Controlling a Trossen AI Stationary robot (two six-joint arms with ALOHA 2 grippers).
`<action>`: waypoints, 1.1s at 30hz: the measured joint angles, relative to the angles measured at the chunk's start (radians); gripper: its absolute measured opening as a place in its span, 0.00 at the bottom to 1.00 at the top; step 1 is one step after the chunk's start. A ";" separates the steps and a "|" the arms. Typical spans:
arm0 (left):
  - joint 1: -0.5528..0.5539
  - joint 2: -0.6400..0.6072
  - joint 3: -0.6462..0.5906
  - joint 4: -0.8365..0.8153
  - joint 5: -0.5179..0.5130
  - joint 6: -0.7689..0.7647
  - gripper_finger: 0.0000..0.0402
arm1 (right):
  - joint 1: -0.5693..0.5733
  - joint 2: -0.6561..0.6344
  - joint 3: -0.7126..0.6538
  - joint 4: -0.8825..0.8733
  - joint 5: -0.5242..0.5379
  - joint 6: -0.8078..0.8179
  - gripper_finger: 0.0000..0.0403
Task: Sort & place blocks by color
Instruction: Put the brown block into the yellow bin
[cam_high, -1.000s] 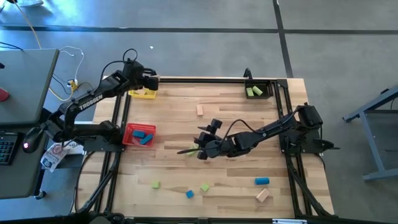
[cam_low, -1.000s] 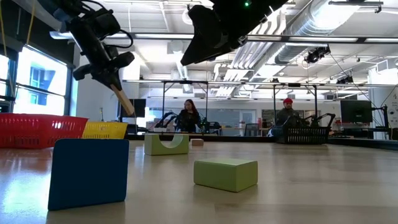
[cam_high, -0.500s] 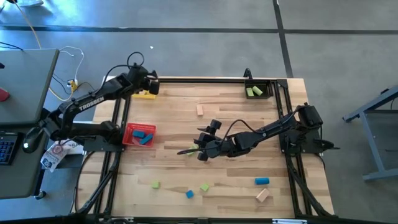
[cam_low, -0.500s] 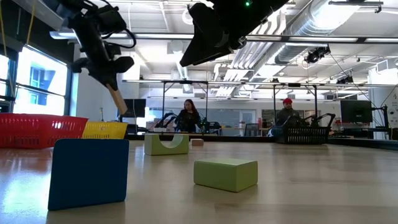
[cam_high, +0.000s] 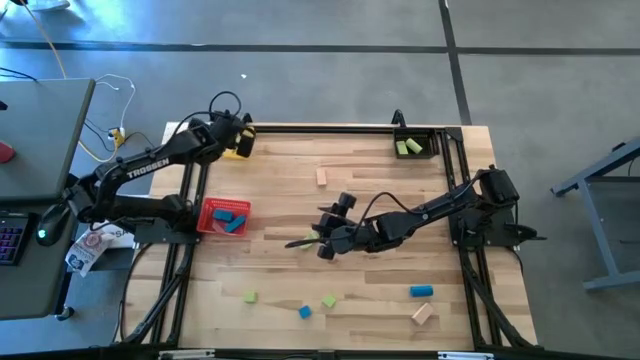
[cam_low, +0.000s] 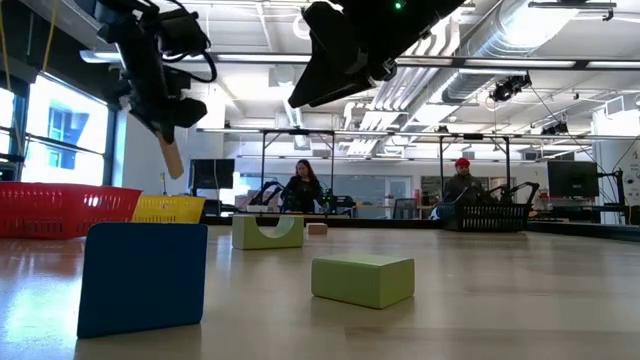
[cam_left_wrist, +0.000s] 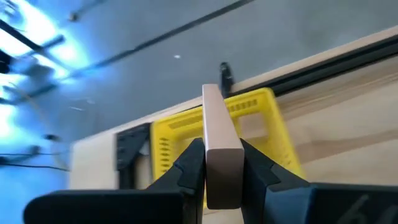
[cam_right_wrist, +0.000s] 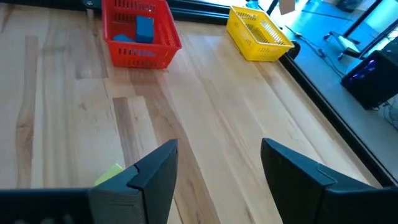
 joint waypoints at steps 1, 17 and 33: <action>-0.011 0.000 0.000 -0.016 -0.024 0.000 0.11 | 0.000 0.000 0.000 0.000 -0.006 0.000 0.53; -0.034 0.046 0.000 -0.215 -0.007 -0.125 0.11 | 0.000 0.000 0.000 0.001 -0.027 0.002 0.53; -0.019 0.213 0.000 -0.194 -0.059 -0.214 0.14 | 0.000 0.000 -0.001 0.001 -0.088 0.002 0.53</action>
